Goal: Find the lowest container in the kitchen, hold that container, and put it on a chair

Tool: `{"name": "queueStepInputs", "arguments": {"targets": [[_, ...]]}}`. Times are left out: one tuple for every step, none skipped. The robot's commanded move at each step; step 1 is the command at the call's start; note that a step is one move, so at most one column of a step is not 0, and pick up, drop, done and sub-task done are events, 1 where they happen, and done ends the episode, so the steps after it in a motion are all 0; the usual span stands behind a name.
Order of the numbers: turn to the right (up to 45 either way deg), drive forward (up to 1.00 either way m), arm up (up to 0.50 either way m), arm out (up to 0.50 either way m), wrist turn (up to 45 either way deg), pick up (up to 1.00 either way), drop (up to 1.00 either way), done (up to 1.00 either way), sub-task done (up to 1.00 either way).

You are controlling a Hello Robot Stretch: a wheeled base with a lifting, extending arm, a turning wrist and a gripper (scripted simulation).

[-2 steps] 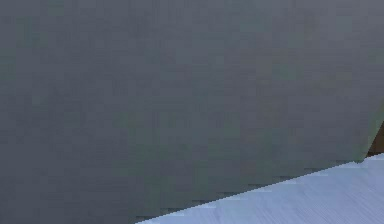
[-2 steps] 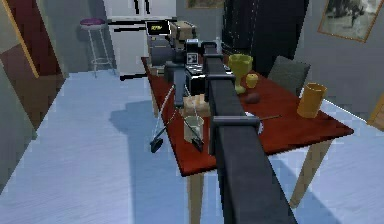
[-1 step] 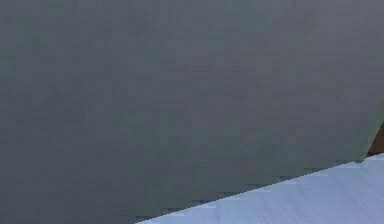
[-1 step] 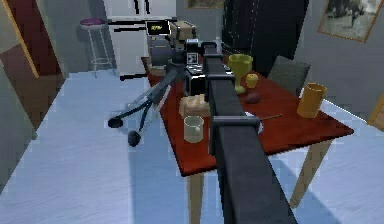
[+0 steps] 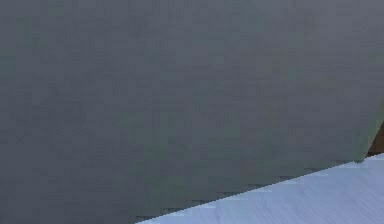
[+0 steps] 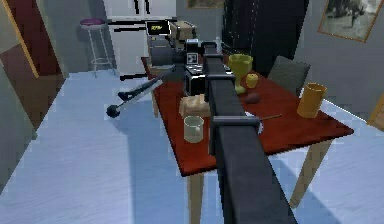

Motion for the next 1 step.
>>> {"name": "queueStepInputs", "arguments": {"targets": [[0.0, 0.0, 0.0, 0.0, 45.0, 0.0, 0.0, 0.0, 0.0]]}}
